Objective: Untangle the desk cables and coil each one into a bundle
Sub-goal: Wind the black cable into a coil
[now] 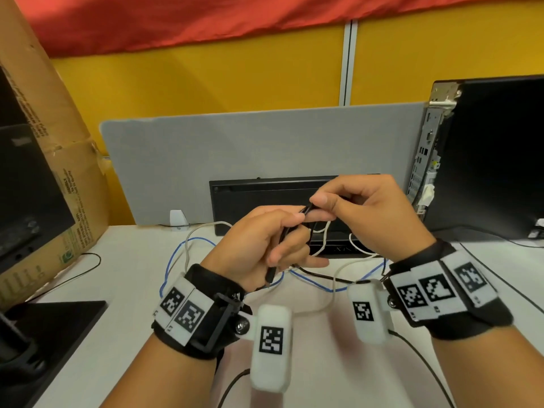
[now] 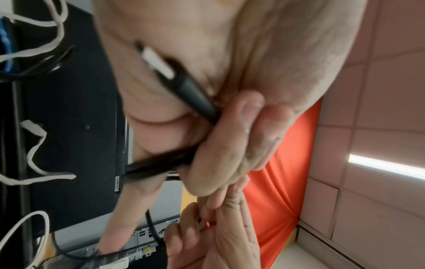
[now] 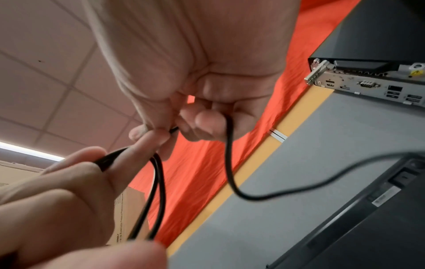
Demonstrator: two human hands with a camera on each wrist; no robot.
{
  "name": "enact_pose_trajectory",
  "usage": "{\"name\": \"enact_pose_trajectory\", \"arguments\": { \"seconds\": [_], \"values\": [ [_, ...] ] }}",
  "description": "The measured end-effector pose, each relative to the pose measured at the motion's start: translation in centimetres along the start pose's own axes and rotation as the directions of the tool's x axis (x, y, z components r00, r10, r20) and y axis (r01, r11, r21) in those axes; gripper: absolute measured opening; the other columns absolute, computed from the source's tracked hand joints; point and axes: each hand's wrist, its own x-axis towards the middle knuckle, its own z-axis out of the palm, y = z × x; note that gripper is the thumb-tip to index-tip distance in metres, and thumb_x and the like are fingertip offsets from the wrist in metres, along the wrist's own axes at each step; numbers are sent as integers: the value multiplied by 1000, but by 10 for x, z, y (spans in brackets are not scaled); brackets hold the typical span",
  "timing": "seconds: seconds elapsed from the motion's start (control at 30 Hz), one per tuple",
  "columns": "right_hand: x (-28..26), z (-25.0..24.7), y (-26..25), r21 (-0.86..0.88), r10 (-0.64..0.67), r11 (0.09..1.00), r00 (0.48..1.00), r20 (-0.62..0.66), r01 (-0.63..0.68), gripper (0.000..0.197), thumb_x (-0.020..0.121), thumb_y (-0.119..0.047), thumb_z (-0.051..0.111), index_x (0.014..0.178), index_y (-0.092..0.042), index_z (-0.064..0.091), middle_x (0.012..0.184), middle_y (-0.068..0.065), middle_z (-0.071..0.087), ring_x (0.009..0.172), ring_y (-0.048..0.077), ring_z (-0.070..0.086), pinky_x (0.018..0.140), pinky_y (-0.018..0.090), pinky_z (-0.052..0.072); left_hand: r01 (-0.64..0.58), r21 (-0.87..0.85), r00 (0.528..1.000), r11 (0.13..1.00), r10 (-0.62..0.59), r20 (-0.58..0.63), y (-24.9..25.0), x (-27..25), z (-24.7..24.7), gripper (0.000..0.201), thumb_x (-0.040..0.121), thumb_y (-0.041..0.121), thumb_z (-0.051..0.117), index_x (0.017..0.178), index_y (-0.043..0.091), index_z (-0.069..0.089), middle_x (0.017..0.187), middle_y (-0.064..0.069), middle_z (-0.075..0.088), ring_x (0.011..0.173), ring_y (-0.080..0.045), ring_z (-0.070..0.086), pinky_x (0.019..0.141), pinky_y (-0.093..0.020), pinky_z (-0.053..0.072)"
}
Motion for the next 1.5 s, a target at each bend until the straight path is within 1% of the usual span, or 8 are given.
{"name": "enact_pose_trajectory", "arguments": {
  "seconds": [0.17,0.5,0.63,0.77,0.93,1.23,1.4,1.5],
  "values": [
    [1,5,12,-33,22,999,997,70,-20,24,97,-20,55,80,-27,70,51,-20,56,48,-2,51,47,6,35,-17,-183,1000,983,19,8,0,1,-4,42,100,18,40,126,-12,54,39,6,29,37,-7,21,99,-68,40],
    [-2,16,27,-164,275,955,944,180,-247,34,102,-28,42,70,-24,55,44,-15,46,37,4,45,40,19,37,-294,-373,951,880,231,-207,0,6,-6,46,103,22,38,133,-12,44,44,4,38,37,-7,23,91,-51,51],
    [-5,18,23,-315,347,913,898,270,-258,31,101,-29,43,76,-24,61,51,-13,51,42,-3,47,50,18,34,-489,-285,845,825,367,-389,8,5,-14,36,103,19,35,124,-8,45,83,-7,70,47,-8,57,88,-51,54],
    [-7,23,10,-463,408,863,821,400,-203,31,100,-30,44,81,-25,67,62,-11,50,53,-2,48,55,17,35,-569,-258,780,781,412,-472,15,2,-22,42,105,15,29,140,-8,27,125,-16,64,103,-30,69,95,-53,51],
    [-13,29,-8,-455,391,879,759,520,-141,31,99,-33,46,82,-22,70,45,-17,50,42,-2,45,47,9,36,-489,43,770,871,454,-448,4,5,-22,30,105,16,32,133,7,30,130,-15,62,112,-36,64,103,-53,44],
    [-10,9,-17,-295,255,945,878,406,-138,25,93,-16,58,71,-23,68,77,-27,66,48,0,47,57,17,40,-206,513,882,833,386,-272,-7,10,-15,50,104,8,35,152,15,24,102,8,75,101,-9,69,95,-20,47],
    [-8,-6,-19,-277,218,953,912,347,-122,16,90,-19,63,78,-14,71,60,7,59,51,6,45,53,21,38,-55,744,909,666,341,-238,-5,11,-10,47,102,12,44,101,58,52,88,19,74,93,14,61,87,-5,40],
    [-6,-16,-19,-216,181,969,934,309,-116,13,89,-17,65,79,-14,73,62,-2,62,54,1,48,57,15,41,-57,719,939,693,282,-197,-7,9,-3,38,103,9,39,109,41,57,77,11,75,95,9,64,89,0,34]
  ]
}}
